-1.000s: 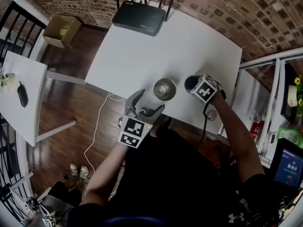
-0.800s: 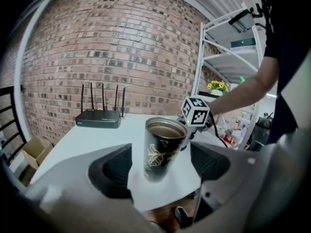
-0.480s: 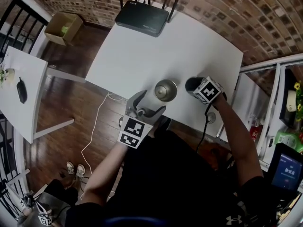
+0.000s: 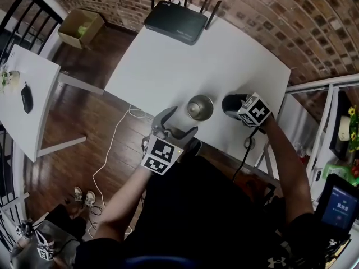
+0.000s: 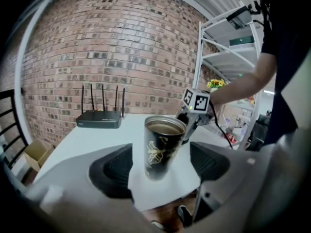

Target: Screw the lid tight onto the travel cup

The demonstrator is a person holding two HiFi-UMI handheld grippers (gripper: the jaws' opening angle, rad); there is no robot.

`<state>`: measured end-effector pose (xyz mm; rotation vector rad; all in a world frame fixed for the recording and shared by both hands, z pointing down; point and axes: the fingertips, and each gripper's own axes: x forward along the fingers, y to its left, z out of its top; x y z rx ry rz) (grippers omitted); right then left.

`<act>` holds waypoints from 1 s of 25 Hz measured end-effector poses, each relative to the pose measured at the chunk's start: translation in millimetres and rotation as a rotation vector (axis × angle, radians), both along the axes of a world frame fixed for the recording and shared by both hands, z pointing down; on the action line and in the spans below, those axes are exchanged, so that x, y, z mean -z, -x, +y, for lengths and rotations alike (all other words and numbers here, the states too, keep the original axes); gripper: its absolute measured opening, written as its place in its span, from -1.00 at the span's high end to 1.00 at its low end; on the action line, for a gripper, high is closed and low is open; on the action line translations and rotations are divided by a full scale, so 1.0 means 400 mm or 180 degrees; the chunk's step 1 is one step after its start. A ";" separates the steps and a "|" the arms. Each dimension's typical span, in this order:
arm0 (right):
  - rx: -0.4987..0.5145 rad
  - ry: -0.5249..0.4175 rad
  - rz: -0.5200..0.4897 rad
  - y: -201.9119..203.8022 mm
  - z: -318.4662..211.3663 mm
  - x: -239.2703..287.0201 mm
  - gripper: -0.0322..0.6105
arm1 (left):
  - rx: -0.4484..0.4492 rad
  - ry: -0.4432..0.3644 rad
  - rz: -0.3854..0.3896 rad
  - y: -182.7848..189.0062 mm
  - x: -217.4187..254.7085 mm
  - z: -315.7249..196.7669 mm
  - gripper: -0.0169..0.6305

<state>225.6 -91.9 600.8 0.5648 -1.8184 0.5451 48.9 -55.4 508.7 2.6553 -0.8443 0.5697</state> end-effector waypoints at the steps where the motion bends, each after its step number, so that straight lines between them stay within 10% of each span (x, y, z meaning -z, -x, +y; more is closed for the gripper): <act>1: 0.0087 -0.0097 -0.0097 0.026 -0.003 0.049 -0.16 | -0.0020 -0.0034 -0.0043 0.004 -0.004 -0.002 -0.20; 10: 0.1171 -0.0553 -0.0409 0.315 -0.004 0.424 -0.16 | -0.0521 -0.0314 -0.0213 -0.043 -0.039 -0.026 -0.20; 25: 0.2085 -0.0294 -0.0270 0.449 0.037 0.361 -0.16 | -0.1302 -0.0477 -0.0343 -0.127 -0.085 -0.047 -0.27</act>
